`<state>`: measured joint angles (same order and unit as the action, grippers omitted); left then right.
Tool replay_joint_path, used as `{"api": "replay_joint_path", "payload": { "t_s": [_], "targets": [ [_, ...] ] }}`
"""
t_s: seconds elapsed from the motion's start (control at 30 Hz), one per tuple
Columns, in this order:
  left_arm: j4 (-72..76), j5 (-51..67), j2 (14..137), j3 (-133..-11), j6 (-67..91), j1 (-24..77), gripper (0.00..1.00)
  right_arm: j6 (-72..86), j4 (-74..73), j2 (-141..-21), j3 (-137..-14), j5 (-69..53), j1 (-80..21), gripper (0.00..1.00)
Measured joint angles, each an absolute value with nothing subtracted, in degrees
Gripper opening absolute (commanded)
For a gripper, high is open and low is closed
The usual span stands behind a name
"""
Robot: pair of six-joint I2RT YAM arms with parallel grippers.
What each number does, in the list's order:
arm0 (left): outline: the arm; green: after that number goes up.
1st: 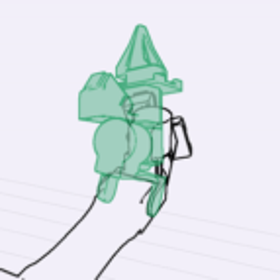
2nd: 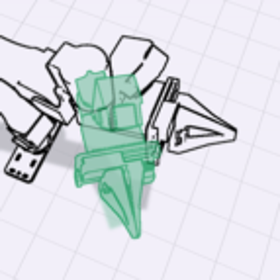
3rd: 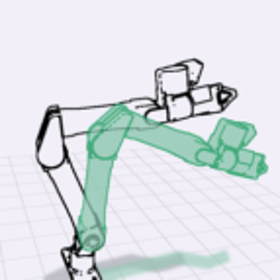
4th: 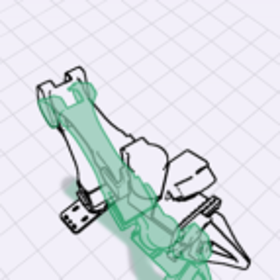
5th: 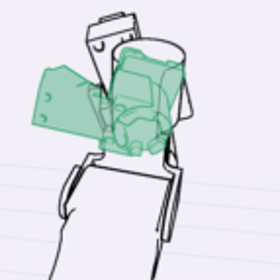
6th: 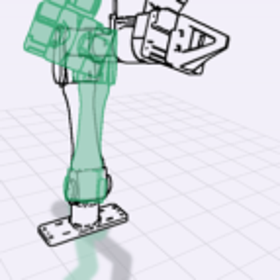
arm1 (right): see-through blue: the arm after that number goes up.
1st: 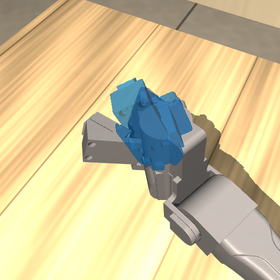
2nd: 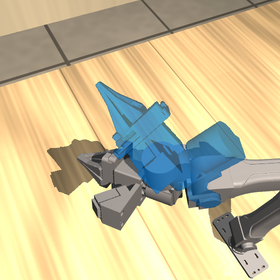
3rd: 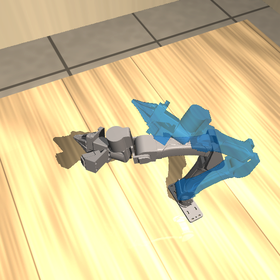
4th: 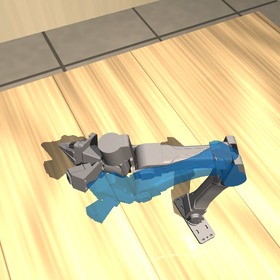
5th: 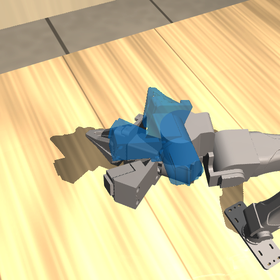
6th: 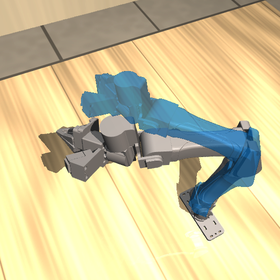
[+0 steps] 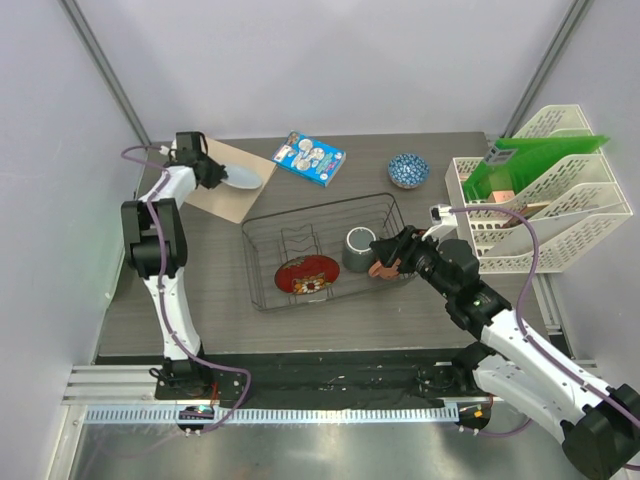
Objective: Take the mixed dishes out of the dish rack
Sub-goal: Place the plate at the center of the board, then pick up the plate from the dish rack.
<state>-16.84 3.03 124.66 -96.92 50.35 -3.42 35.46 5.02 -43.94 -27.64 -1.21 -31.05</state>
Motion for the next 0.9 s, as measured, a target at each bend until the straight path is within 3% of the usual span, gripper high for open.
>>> {"api": "replay_joint_path", "payload": {
  "t_s": [0.03, 0.13, 0.47, 0.5, 0.77, 0.87, 0.9],
  "targets": [
    [-17.28, 2.72, 124.66, -97.17, 50.06, -3.38, 0.39, 35.42, 4.86, -44.03, -27.64, -1.21, -31.05, 0.61],
    [-20.08, 1.67, 124.73, -97.01, 48.75, -3.25, 0.48, 35.14, 4.62, -44.03, -27.64, -1.21, -31.05, 0.61],
    [-28.18, -1.04, 124.09, -99.79, 44.88, -3.22, 0.6, 34.81, 4.73, -45.43, -27.62, -1.76, -31.05, 0.61],
    [-28.45, -1.1, 123.46, -99.96, 44.58, -3.22, 0.69, 34.83, 4.75, -45.5, -27.57, -1.87, -31.05, 0.61],
    [-29.5, -1.43, 113.45, -100.01, 42.0, -2.57, 0.72, 34.89, 5.93, -46.41, -26.76, -2.28, -31.05, 0.61],
    [-25.39, -1.83, 106.28, -96.31, 38.19, 0.03, 1.0, 35.05, 6.0, -46.41, -26.33, -2.26, -31.05, 0.61],
    [-22.41, -2.2, 102.21, -92.75, 36.03, 2.11, 1.0, 35.07, 6.0, -46.41, -26.33, -2.26, -31.05, 0.61]
  ]
}}
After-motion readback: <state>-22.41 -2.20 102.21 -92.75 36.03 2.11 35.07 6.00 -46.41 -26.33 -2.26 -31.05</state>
